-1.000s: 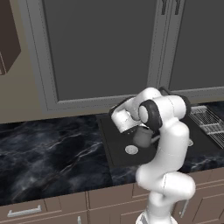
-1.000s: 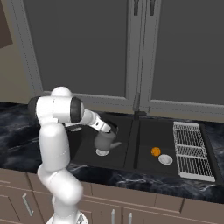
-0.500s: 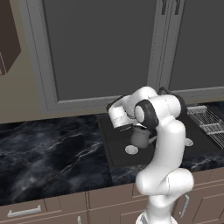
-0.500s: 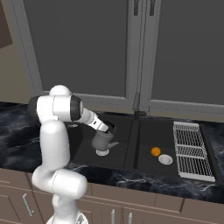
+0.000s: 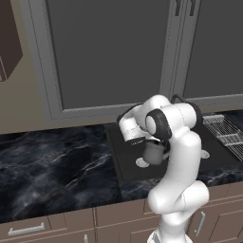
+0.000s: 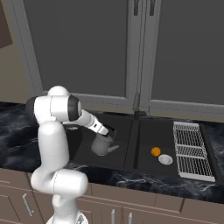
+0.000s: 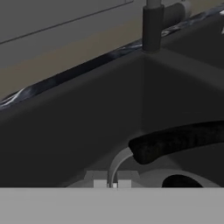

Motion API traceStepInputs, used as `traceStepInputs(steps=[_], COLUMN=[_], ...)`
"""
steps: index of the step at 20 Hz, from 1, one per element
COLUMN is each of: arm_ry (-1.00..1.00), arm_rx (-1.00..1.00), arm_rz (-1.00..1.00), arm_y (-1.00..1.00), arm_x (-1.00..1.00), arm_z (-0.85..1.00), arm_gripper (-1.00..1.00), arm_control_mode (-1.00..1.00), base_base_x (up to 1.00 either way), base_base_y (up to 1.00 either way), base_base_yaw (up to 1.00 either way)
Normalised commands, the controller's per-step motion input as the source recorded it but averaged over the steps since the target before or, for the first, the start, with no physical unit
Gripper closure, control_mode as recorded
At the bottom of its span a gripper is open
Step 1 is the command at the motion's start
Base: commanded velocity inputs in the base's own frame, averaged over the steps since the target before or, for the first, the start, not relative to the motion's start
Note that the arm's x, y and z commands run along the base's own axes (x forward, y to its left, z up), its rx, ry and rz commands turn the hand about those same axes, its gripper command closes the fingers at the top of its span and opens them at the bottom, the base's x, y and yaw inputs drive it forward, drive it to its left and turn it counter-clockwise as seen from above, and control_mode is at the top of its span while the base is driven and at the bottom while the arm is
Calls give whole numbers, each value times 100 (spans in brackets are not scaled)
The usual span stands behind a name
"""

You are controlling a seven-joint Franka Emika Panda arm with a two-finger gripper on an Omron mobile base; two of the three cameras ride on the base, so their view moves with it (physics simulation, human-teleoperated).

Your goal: Open the cabinet, pick the kettle from the cabinet, and place it in the sink.

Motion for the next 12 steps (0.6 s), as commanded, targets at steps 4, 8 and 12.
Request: traceStepInputs(steps=[4,8,12], arm_ry=[0,-5,-12], arm_rx=[0,4,7], arm_rz=[3,4,5], arm_y=[-2,0,0], arm_x=[-28,-26,-20], arm_z=[-34,-34,-35], arm_gripper=[100,100,100], arm_control_mode=[-100,-100,-100], base_base_x=[0,0,0], base_base_y=[0,0,0], base_base_yaw=[0,0,0])
